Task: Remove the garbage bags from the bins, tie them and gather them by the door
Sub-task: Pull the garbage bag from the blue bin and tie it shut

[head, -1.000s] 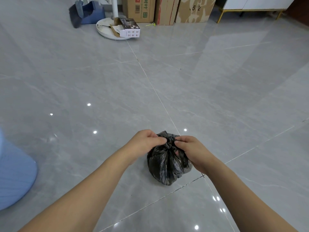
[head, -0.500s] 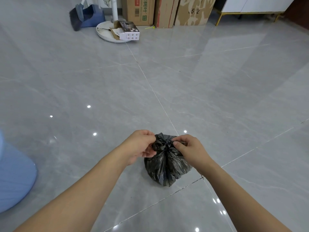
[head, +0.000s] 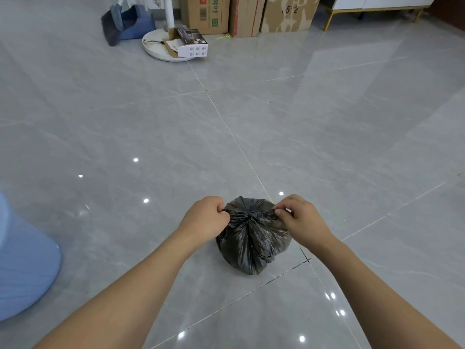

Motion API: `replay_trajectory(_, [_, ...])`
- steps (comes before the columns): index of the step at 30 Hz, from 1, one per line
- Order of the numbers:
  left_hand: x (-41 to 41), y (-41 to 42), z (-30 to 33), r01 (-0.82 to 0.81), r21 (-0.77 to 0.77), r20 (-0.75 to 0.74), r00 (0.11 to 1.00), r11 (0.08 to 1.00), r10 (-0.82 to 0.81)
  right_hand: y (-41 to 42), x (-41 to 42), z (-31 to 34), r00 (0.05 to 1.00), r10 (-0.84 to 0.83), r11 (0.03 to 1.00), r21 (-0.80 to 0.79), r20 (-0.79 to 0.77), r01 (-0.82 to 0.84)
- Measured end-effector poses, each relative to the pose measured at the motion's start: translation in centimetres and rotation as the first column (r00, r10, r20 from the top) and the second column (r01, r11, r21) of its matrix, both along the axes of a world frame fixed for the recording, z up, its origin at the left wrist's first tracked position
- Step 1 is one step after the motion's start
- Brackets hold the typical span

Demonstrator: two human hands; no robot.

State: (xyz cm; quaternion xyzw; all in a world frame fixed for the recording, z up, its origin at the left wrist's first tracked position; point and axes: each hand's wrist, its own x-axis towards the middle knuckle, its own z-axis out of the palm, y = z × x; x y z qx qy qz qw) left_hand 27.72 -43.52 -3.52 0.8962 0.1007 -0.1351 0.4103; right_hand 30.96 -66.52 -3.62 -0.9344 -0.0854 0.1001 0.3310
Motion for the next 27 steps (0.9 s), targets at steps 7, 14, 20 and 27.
replay_trajectory(7, [0.0, -0.2, 0.0, 0.083, -0.117, -0.060, 0.994, 0.990, -0.090, 0.4, -0.6, 0.6, 0.994, 0.031, 0.999, -0.016, -0.106, -0.033])
replay_trajectory(14, [-0.1, -2.2, -1.5, 0.368, 0.298, 0.030, 0.919, 0.881, -0.394, 1.0, -0.7, -0.5, 0.979, 0.156, 0.938, -0.292, -0.131, -0.188])
replay_trajectory(20, [3.1, -4.0, -0.4, 0.388, 0.442, 0.080, 0.881, 0.809, -0.466, 0.0, 0.5, 0.5, 0.996, 0.069, 0.952, -0.293, -0.058, -0.083])
replay_trajectory(27, [8.2, -7.2, 11.2, 0.506, 0.331, 0.047, 0.834, 0.796, -0.550, -2.8, 2.1, 11.3, 0.967, -0.214, 0.971, -0.137, -0.141, 0.195])
